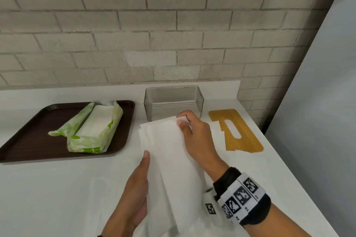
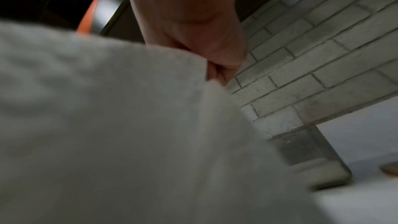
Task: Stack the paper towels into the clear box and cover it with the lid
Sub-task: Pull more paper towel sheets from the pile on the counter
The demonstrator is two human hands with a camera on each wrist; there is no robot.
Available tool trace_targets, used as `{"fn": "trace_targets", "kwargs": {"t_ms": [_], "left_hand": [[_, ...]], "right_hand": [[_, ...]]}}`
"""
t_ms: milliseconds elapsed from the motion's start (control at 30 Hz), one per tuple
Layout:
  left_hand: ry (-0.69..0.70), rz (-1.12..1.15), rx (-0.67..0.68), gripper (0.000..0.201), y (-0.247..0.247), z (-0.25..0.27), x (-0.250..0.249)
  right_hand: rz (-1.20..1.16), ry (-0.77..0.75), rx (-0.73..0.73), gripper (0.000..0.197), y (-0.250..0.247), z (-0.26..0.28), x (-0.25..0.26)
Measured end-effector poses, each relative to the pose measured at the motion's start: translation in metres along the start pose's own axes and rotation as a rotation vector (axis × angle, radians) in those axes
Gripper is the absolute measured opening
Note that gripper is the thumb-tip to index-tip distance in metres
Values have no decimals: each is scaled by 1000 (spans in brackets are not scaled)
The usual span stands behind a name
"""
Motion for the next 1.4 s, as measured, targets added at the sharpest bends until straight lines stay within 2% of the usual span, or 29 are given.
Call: {"fn": "trace_targets", "kwargs": {"t_ms": [67,133,233,300,367,433,500,567,633,667,700,733,800,900,1100,1400], "left_hand": [[31,-111,38,50,13,1,-1],[82,-166,20,39,19,2,-5],[144,-113,-44,25,12,-4,-11],[181,-20,-45,25,9,-7,-16],[222,85,-25,26,8,-8,-21],[268,137,-21,27,4,-10,-30],[332,189,-16,29,-6,-13,-42],[416,181,-18,34,-22,-15,-59],[470,43,-35,50,-34,-14,-69],[472,-38,-52,48,-37,-14,-69],[469,-104,-64,36,-38,-15,-67],[466,-153,-71,28,-37,-15,-64],[441,-204,-87,31,-35,-16,-52],[403,-197,-116,32,-36,-20,-35],[357,-148,-159,28,-40,-25,-19],[314,-236,-154,37,-40,-44,-5]], "right_hand": [[38,8,12,16,3,3,1],[59,74,56,14,5,7,-4],[-113,300,106,45,-2,23,-26],[-322,507,242,52,4,47,-43],[-455,617,415,49,17,73,-50],[-345,614,548,39,18,89,-54],[-215,588,589,35,10,91,-58],[-172,562,481,31,-12,81,-63],[-250,543,218,24,-42,67,-70],[-290,532,77,24,-56,63,-75],[-327,530,-40,28,-66,62,-81],[-375,534,-125,31,-70,64,-86],[-470,543,-214,29,-65,69,-92],[-513,548,-196,18,-51,74,-93],[-544,537,-184,20,-43,77,-100],[-533,698,-58,46,-25,96,-122]]}}
Point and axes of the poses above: each hand's wrist, its own z-axis away from the middle knuckle, its own y-axis out of the palm, x = y × z, the point moved 10 cm from there along -z, towards the middle knuckle, and after that the axes turned 7 degrees about -y, right-handed, at the moved point
